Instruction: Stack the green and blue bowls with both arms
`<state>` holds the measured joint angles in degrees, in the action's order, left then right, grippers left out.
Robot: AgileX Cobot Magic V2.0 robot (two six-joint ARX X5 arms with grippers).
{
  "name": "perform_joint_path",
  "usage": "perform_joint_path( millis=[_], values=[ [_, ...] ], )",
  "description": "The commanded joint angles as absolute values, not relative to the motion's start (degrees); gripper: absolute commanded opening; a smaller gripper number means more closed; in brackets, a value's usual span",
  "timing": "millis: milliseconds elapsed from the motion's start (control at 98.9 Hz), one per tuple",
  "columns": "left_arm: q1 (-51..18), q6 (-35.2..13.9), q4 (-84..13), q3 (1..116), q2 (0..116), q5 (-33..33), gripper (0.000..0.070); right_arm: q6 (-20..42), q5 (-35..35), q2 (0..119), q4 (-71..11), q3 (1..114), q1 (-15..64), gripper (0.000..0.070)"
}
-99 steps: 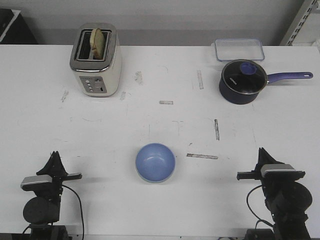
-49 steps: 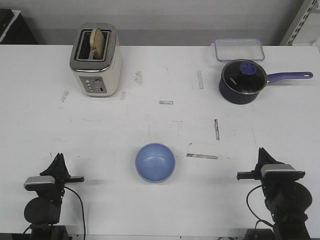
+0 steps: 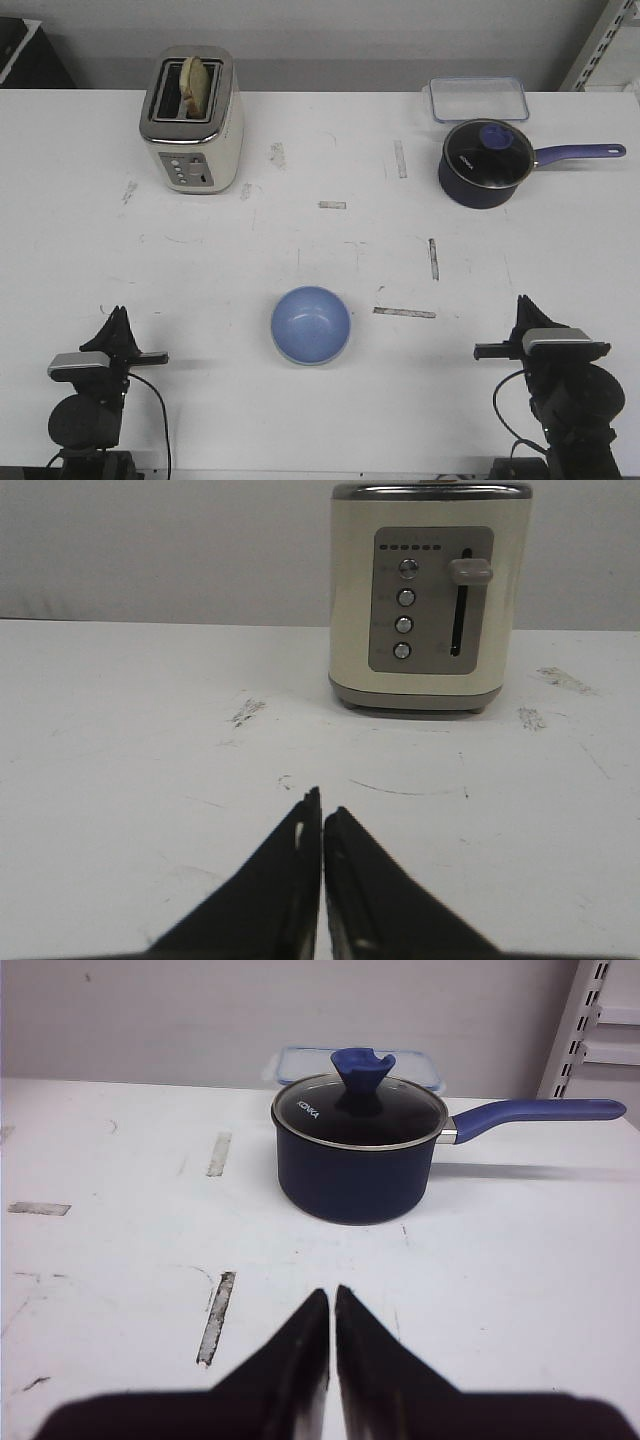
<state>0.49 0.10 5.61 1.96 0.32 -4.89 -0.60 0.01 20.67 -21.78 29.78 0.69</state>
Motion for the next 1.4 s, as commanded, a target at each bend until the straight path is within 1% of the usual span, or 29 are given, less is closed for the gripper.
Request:
perform_joint_path(
  millis=[0, 141, 212, 313, 475, 637, 809, 859, 950, 1071, 1162, 1395],
  values=[
    [0.47, 0.43, 6.37, 0.71, 0.19, -4.82, 0.0001, -0.01, 0.01, 20.62, -20.95, 29.93, 0.69, 0.0001],
    [0.47, 0.45, 6.37, 0.71, 0.19, -4.82, 0.0002, -0.16, 0.03, 20.62, -20.86, 29.93, 0.69, 0.0001],
    [0.47, 0.43, 6.37, 0.71, 0.19, -4.82, 0.0001, -3.09, 0.23, 20.32, -19.53, 29.15, 0.30, 0.0001],
    [0.47, 0.45, 6.37, 0.71, 0.19, -4.82, 0.0002, -4.43, 0.32, 19.81, -18.72, 27.00, -0.80, 0.0000],
    [0.47, 0.45, 6.37, 0.71, 0.19, -4.82, 0.0001, -4.54, 0.43, 16.88, -12.67, 19.09, -2.68, 0.0001],
    [0.47, 0.43, 6.35, 0.71, 0.19, -4.82, 0.0001, -4.29, 0.34, 9.61, -6.44, 9.80, -2.94, 0.0001],
    [0.47, 0.45, 6.33, 0.71, 0.19, -4.82, 0.0002, -3.81, 0.01, -0.30, -5.93, 2.57, -2.92, 0.0001],
    [0.47, 0.43, 6.24, 0.71, 0.19, -4.82, 0.0001, -3.38, -0.01, 0.05, -3.07, 0.67, -2.85, 0.0001],
    [0.49, 0.45, 6.02, 0.71, 0.19, -4.82, 0.0002, -2.83, 0.01, 0.05, -4.34, 0.73, -2.85, 0.0001],
    [0.47, 0.45, 6.02, 0.73, 0.21, -4.82, 0.0001, -2.74, -0.03, 0.05, -4.01, 0.73, -2.87, 0.0001],
    [0.47, 0.45, 6.02, 0.73, 0.23, -4.82, 0.0001, -1.26, 0.01, 0.05, -3.88, 0.73, -2.85, 0.0001],
    [0.47, 0.45, 6.04, 0.73, 0.23, -4.82, 0.0001, -1.32, 0.01, 0.05, -2.96, 0.73, -2.87, 0.0001]
  ],
)
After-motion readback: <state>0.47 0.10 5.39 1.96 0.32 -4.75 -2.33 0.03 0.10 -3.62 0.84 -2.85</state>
